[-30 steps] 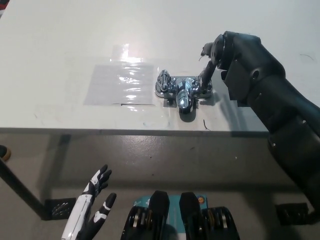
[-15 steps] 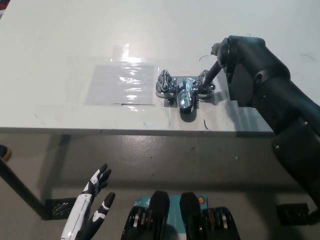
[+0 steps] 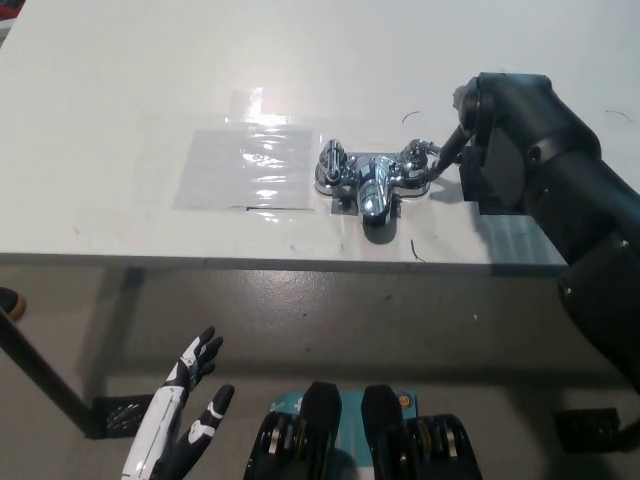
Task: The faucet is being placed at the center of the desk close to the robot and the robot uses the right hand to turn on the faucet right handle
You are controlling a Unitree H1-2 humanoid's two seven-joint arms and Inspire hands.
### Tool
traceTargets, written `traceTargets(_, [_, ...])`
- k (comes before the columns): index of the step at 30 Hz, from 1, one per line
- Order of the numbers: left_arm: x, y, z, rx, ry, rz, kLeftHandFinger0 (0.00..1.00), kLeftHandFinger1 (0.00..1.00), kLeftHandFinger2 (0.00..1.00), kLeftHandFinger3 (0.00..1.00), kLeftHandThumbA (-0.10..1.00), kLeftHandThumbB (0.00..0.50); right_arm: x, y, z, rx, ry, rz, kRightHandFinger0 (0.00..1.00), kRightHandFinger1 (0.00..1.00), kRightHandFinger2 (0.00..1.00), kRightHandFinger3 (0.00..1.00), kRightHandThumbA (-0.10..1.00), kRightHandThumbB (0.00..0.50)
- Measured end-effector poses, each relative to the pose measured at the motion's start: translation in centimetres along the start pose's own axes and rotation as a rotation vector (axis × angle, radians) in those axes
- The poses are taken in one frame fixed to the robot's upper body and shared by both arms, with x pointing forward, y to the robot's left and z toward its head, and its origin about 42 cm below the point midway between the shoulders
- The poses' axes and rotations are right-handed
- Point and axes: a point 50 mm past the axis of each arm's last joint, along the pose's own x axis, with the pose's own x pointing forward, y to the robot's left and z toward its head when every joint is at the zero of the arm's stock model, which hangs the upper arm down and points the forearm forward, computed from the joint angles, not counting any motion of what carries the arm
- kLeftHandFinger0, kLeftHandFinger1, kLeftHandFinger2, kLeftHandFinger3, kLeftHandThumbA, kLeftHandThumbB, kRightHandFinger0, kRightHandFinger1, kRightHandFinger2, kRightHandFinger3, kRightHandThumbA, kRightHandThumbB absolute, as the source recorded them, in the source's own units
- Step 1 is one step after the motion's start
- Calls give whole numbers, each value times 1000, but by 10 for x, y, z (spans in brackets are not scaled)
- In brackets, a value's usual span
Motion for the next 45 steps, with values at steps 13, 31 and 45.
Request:
traceTargets(13, [1,0,1,4,-3,-1,1000,1000,1000,1000,869,211,6,0,-21,29,60,-99,1000,1000,1000,1000,953,245])
traceTargets(31, [2,0,-2,3,5,0,1000,1000,1000,1000,843,208,-19,-73,-103,244,40,-503,1000,1000,1000,1000,877,120])
traceTargets(45, [9,0,-3,2,5,-2,1000,1000,1000,1000,847,199,-25,20,-120,420,-120,-515,1000,1000,1000,1000,1000,149])
